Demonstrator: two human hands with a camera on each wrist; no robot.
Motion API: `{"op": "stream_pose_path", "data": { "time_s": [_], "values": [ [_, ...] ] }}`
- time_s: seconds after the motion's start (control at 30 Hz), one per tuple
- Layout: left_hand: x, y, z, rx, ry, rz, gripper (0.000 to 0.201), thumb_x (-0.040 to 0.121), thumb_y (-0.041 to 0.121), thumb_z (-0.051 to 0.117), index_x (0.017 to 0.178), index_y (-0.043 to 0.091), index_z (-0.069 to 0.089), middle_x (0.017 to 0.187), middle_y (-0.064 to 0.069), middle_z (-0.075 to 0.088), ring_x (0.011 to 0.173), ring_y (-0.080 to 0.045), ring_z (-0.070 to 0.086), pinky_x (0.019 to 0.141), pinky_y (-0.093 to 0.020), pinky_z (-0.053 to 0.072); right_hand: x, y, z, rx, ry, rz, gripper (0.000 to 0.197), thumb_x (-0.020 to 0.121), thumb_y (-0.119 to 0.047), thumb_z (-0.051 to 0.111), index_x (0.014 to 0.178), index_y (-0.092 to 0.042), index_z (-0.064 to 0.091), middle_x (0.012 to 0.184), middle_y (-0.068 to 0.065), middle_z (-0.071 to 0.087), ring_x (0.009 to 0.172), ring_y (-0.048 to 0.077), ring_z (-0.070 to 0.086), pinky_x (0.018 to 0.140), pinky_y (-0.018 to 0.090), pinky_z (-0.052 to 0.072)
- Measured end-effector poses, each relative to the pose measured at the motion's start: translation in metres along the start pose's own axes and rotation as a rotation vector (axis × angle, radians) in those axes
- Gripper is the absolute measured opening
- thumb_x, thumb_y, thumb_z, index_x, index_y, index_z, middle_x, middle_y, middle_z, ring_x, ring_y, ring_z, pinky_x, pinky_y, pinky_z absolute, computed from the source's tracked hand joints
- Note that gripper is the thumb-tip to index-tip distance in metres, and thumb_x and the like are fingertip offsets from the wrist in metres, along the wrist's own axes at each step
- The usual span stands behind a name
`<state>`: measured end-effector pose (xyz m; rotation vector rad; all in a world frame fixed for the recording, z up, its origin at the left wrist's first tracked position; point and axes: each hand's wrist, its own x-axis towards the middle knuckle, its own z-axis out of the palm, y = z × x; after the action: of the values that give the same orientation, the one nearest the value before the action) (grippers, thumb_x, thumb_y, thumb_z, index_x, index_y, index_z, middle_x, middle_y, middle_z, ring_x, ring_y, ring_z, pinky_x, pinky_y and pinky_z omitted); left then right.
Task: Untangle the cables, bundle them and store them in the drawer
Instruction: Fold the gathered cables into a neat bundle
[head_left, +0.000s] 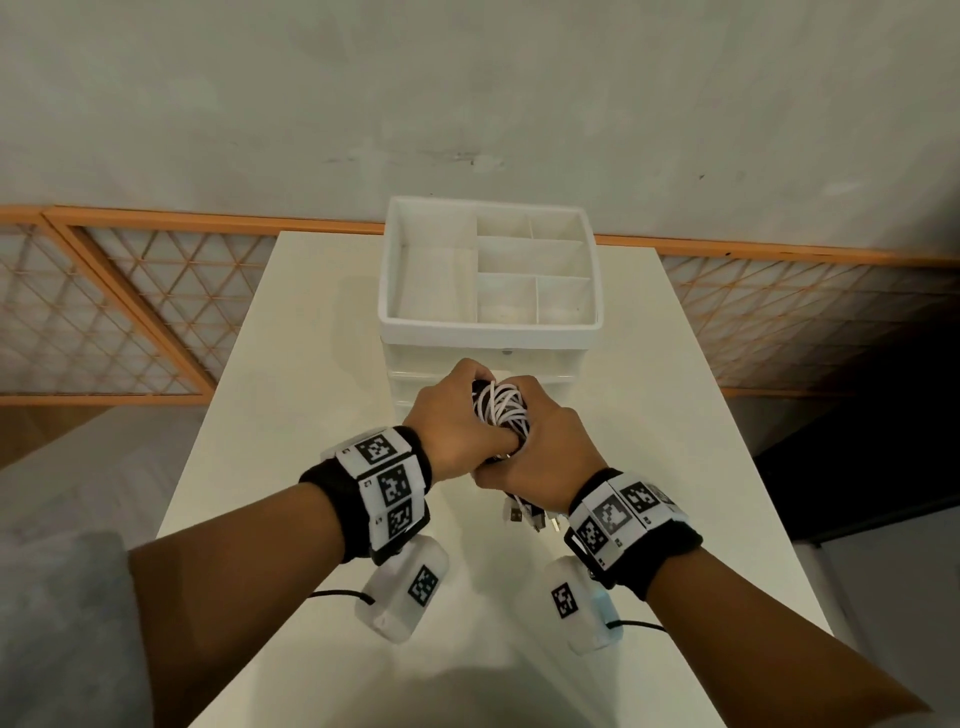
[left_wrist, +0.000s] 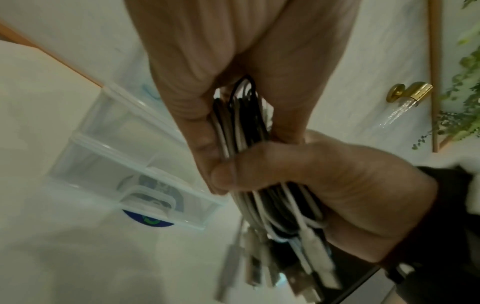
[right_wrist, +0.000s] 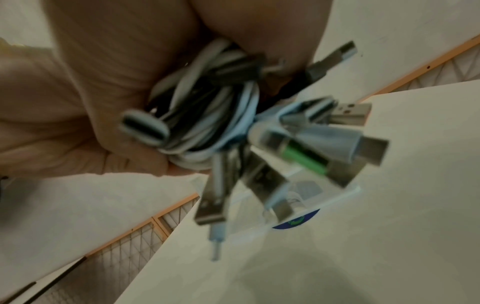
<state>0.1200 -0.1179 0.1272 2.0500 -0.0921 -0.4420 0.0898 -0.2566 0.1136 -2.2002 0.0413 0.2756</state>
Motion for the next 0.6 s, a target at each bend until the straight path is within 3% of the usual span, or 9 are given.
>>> {"op": "stream_pose_path", "data": {
  "time_s": [0.13, 0.27, 0.37, 0.53, 0.6],
  "values": [
    [0.002, 0.002, 0.001, 0.007, 0.161, -0.028, 0.046, 0.072, 0.02, 0.077, 0.112, 0.022, 0.054, 0.093, 0.006, 0.063, 0.082, -0.009, 0.061, 0.063, -0.02, 0.049, 0.005, -0.006, 0.006, -0.034, 0.009, -0.048, 0.095, 0.051, -0.043, 0.086, 0.131, -0.043, 0.035, 0.097, -0.014, 0.07, 0.084, 0.01, 0.07, 0.078, 0.038, 0.061],
    [0.0, 0.003, 0.004, -0.016, 0.195, -0.049, 0.041, 0.073, 0.016, 0.074, 0.111, 0.02, 0.059, 0.094, 0.003, 0.067, 0.09, -0.019, 0.064, 0.08, -0.037, 0.057, 0.008, -0.008, 0.007, -0.055, 0.015, -0.061, 0.109, 0.043, -0.052, 0.089, 0.135, -0.05, 0.03, 0.107, -0.016, 0.069, 0.096, 0.011, 0.069, 0.089, 0.038, 0.058],
    [-0.002, -0.001, 0.005, -0.043, 0.169, -0.062, 0.042, 0.073, 0.013, 0.073, 0.111, 0.021, 0.058, 0.093, 0.005, 0.065, 0.091, -0.02, 0.064, 0.079, -0.038, 0.058, 0.009, -0.005, 0.011, -0.048, 0.016, -0.047, 0.101, 0.044, -0.052, 0.086, 0.131, -0.055, 0.034, 0.107, -0.015, 0.07, 0.097, 0.012, 0.068, 0.088, 0.039, 0.058],
    [-0.004, -0.005, 0.005, -0.079, 0.094, -0.044, 0.044, 0.073, 0.006, 0.072, 0.109, 0.026, 0.058, 0.094, 0.004, 0.067, 0.09, -0.019, 0.066, 0.077, -0.039, 0.06, 0.008, 0.004, 0.014, 0.089, -0.005, -0.04, 0.093, 0.055, -0.018, 0.091, 0.132, -0.047, 0.047, 0.107, -0.015, 0.069, 0.097, 0.004, 0.067, 0.08, 0.024, 0.059],
    [-0.003, -0.005, 0.005, -0.082, 0.078, -0.039, 0.045, 0.069, 0.006, 0.071, 0.106, 0.029, 0.059, 0.096, 0.001, 0.068, 0.091, -0.019, 0.066, 0.078, -0.041, 0.06, 0.008, 0.005, 0.014, 0.105, 0.002, -0.04, 0.093, 0.056, -0.012, 0.089, 0.133, -0.044, 0.049, 0.107, -0.014, 0.07, 0.097, 0.003, 0.067, 0.079, 0.021, 0.058]
  ]
}}
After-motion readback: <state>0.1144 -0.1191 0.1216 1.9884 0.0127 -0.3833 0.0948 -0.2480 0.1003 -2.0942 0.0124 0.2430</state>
